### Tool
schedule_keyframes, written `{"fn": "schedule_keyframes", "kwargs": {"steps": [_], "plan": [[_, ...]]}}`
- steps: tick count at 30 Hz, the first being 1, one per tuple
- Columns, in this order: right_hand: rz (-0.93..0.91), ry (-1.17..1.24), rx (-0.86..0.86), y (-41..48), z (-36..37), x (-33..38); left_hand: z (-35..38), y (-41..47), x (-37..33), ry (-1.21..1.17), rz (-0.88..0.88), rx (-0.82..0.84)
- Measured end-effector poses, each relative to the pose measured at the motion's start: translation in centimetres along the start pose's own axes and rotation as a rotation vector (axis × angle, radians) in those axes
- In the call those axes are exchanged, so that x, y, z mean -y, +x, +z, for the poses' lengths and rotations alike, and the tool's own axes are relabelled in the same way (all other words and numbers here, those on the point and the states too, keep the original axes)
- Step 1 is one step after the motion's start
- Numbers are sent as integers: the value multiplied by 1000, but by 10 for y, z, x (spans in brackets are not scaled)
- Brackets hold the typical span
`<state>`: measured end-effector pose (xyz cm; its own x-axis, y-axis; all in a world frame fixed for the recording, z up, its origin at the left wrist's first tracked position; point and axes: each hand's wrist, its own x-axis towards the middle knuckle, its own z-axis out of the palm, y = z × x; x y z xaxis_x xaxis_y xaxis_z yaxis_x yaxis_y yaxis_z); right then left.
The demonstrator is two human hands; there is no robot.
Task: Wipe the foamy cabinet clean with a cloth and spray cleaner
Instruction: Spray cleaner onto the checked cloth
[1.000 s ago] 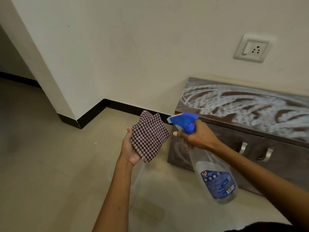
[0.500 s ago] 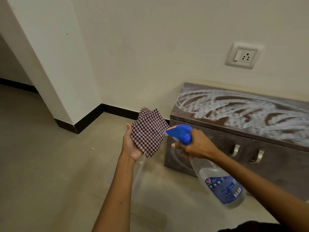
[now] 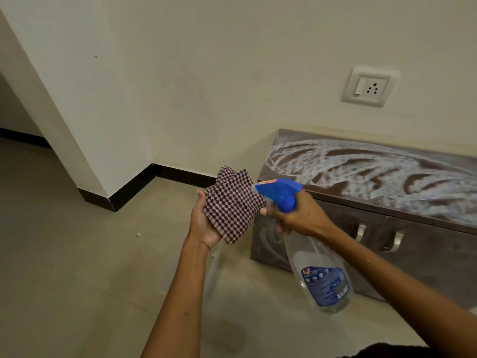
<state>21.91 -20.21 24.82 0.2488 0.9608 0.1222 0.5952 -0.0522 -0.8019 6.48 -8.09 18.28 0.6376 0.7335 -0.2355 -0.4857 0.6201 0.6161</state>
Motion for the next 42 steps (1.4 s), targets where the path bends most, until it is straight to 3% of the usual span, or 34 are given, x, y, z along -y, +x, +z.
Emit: {"fn": "schedule_keyframes", "kwargs": {"steps": [4,13,23,30,36,42], "plan": [[4,-84,15,2,4,4,3,3,1,38,-17,18],[58,-57,-201,8,-5,4,5,6,1,18,-17,24],[46,-86,-63,3,-11,-3,17,13,-8,-23,45,-3],[92,-158,-150,4,-20,-13,28,15,-12,-13,71,16],[106,-77,-307,4,-25,-20,27,14,-11,7,47,35],[37,-37,-260,5,-19,-4,27,14,-6,42,13,48]]}}
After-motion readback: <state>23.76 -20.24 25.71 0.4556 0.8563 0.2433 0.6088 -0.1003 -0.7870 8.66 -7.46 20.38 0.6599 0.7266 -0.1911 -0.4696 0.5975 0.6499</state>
